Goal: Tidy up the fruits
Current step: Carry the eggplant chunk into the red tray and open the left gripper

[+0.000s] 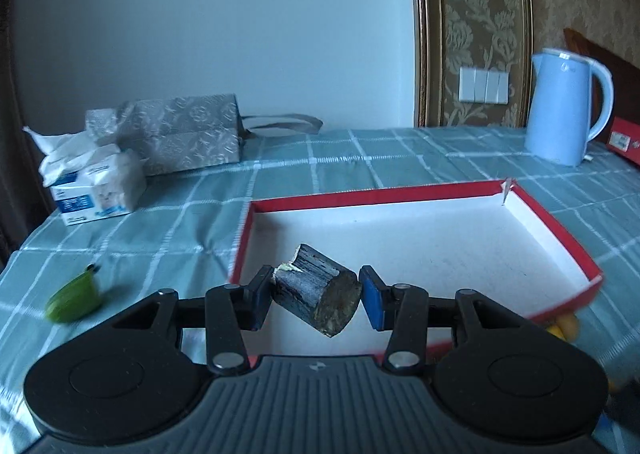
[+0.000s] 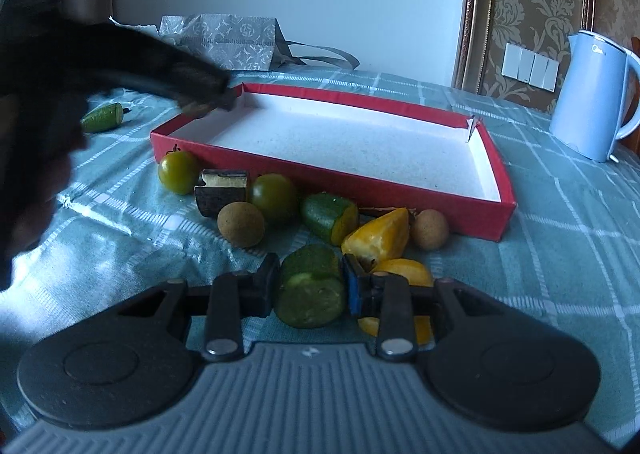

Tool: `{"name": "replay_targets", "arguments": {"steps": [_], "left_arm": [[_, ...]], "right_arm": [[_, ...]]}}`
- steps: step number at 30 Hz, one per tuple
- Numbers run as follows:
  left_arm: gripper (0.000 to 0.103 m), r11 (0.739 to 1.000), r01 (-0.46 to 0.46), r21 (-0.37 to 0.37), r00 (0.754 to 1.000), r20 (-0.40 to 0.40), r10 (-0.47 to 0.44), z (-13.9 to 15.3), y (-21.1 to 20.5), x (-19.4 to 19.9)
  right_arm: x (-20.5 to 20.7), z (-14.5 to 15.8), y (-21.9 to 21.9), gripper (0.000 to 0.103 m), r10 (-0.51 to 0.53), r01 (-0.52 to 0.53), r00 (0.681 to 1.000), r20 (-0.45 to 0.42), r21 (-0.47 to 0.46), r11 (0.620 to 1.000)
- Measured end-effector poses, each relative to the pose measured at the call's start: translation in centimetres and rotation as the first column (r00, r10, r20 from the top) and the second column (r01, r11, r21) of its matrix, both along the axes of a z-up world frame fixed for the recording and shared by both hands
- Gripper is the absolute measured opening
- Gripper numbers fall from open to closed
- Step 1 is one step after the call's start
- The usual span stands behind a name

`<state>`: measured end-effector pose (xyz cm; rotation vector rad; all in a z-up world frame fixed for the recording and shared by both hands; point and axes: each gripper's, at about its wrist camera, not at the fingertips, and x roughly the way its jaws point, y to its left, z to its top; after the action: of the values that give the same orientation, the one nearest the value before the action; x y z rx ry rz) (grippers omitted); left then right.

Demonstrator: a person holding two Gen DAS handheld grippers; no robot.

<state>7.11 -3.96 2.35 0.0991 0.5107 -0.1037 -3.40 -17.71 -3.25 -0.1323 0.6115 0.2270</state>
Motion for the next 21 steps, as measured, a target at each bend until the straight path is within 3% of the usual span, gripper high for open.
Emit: {"name": "replay_targets", "arguments": {"steps": [5,16,21], "left_arm": [[0.045,0.999,-0.002,0.043,0.999,-0.042,0.003,-1.0,-2.0,3.2],[0.045,0.998,-0.029,0.052,0.99,-0.135,0.036,-3.3,-3.2,7.6],[0.046,0.999,-0.035,0.035,0.99,-0.136,0.04,-3.5,-2.8,8.0]], "right_arm": [[0.1,0.0,0.0,0.032,0.0,0.0,1.0,-0.002,0.001,1.0],[0.1,-0.1,0.0,0.032,0.0,0.0,1.0,-0.005,0.002,1.0],[0.1,-0.1,0.0,0.032,0.0,0.0,1.0,-0.004,0.0,1.0]]}}
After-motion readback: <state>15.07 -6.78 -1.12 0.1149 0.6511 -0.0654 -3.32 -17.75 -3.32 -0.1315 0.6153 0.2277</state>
